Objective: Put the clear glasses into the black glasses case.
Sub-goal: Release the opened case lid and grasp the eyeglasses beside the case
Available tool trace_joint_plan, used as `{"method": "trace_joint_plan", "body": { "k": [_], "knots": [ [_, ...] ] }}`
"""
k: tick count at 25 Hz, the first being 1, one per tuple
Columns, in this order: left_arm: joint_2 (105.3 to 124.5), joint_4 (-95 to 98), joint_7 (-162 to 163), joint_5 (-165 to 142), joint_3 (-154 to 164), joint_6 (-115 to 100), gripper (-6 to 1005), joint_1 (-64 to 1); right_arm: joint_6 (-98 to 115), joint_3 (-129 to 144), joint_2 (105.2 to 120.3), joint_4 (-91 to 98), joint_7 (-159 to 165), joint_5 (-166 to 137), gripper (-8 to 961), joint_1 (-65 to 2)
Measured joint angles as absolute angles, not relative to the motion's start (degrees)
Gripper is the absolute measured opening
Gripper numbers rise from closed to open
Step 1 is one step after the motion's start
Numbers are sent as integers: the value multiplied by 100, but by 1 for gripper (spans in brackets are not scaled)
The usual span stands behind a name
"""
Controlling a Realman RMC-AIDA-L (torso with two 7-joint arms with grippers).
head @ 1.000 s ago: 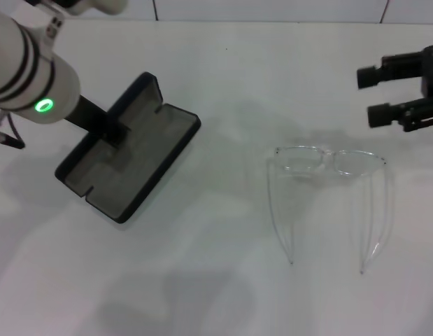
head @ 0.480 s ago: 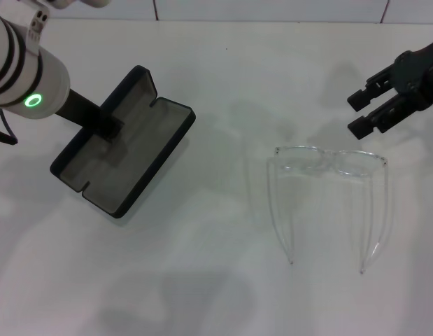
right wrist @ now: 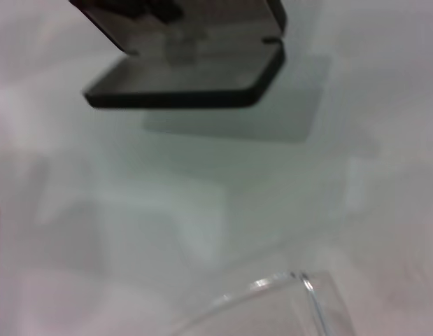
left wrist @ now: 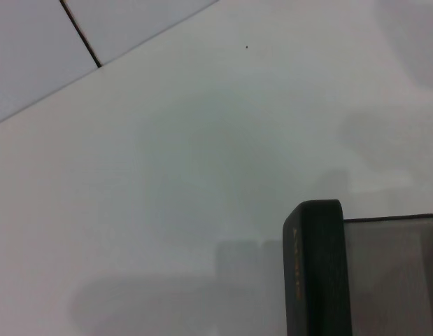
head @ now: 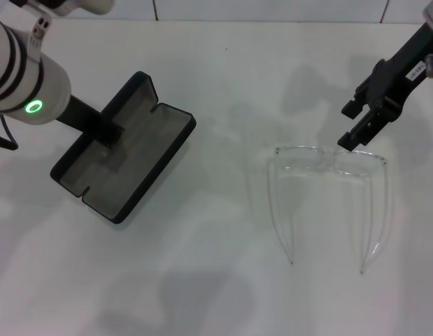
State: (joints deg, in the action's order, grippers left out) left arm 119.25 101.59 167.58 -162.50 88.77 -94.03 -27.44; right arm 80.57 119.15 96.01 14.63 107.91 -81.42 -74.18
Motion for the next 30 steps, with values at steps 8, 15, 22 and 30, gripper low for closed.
{"method": "trace_joint_plan", "body": {
  "k": [8, 15, 22, 30],
  "knots": [
    [11944, 10160, 16724, -16251, 8886, -9404, 203, -2712, 7694, 11835, 9829, 1758, 10977, -8707, 752, -7364],
    [11954, 10160, 16700, -16249, 8901, -9404, 204, -2700, 7592, 10724, 10221, 1896, 10994, -10198, 735, -7199],
    [11953, 10160, 16699, -16240, 8978, -9404, 205, -2700, 7668, 9196, 10586, 2865, 11222, -12188, 699, -6619],
    [11958, 10160, 16702, -16240, 9024, -9404, 206, -2690, 7839, 8576, 10835, 3313, 11245, -12940, 572, -6309]
  ]
}}
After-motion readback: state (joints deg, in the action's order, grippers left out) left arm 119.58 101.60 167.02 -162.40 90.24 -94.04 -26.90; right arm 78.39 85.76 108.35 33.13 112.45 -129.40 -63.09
